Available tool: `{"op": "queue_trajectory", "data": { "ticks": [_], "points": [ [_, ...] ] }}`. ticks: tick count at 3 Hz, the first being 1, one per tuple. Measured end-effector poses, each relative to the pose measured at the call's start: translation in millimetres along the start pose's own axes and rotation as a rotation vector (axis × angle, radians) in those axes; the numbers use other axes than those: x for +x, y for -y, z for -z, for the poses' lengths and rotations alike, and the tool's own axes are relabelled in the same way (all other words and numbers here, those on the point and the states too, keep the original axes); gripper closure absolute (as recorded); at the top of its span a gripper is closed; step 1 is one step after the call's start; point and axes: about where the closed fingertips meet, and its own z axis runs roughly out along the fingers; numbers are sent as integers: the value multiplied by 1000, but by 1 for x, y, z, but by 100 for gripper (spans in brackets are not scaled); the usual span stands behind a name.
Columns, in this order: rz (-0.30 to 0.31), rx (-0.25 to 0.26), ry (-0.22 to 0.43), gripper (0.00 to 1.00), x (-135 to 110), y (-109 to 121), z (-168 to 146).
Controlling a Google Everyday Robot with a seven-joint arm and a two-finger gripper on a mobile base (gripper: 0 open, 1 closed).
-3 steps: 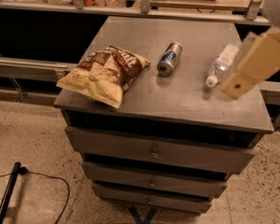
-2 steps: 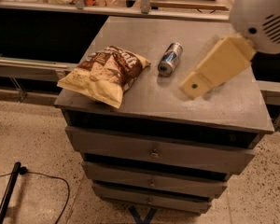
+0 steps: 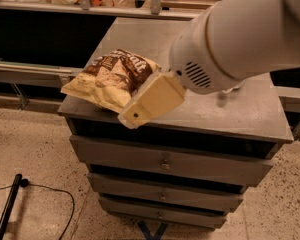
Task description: Pick brown chip bag
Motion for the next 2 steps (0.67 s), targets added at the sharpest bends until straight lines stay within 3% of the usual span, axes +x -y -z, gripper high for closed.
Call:
{"op": "queue_trajectory", "data": {
  "ticks": [2],
  "points": [
    [-75,-63,-10,0,14,3,-73]
  ]
}}
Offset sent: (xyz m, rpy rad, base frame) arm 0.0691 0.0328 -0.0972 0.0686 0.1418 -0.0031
